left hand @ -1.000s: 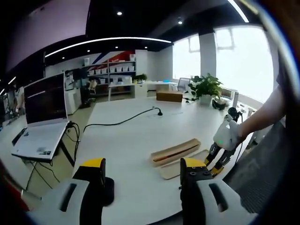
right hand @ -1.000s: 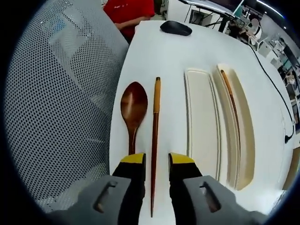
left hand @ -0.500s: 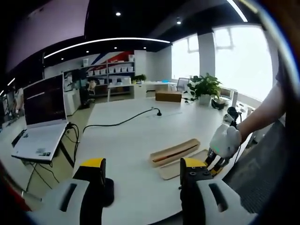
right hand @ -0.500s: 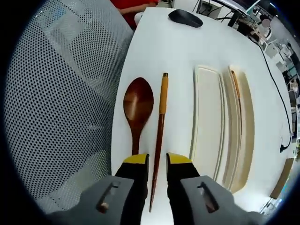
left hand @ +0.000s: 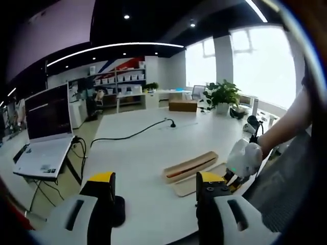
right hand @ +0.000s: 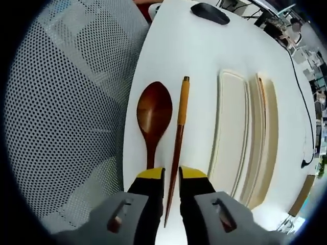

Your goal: Arrange the utensils inside the cutlery case until each visible utensil rests in its matching compartment.

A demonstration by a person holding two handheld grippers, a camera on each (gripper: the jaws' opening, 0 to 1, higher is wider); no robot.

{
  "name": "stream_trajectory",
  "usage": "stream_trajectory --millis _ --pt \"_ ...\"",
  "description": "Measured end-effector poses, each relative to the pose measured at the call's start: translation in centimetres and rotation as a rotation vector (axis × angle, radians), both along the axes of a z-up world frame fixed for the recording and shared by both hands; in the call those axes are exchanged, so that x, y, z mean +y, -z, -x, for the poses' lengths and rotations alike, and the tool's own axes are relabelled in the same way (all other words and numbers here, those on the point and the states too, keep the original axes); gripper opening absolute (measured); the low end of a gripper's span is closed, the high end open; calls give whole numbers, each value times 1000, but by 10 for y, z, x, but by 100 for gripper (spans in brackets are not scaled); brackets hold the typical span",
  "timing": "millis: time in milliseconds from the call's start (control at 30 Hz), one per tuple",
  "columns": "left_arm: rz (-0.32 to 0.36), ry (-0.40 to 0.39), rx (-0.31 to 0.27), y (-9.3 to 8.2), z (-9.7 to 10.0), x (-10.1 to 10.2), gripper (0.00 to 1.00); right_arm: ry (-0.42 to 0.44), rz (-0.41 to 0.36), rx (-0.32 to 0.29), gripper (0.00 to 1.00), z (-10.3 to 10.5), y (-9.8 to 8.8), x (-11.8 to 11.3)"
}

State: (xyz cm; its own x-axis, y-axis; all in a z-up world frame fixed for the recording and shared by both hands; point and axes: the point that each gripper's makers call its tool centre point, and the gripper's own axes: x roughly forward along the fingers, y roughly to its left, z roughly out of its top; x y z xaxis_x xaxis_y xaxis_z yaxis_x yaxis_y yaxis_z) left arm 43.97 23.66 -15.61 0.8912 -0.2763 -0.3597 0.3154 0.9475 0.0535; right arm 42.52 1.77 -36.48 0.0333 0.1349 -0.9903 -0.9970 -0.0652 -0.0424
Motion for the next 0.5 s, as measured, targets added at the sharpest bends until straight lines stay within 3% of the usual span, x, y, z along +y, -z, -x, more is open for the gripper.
stream_trajectory --millis 67,167,333,500 --pt "4 -4 -11 -2 0 1 66 77 -33 17 6 -2 0 0" --pt "15 -11 -18 -3 0 2 66 31 -30 17 6 -2 0 0" --pt "-6 -7 -13 -2 0 2 66 91 -9 24 1 -2 1 -3" --pt "-9 -6 -12 -1 -1 2 66 80 -33 20 0 -7 1 -2"
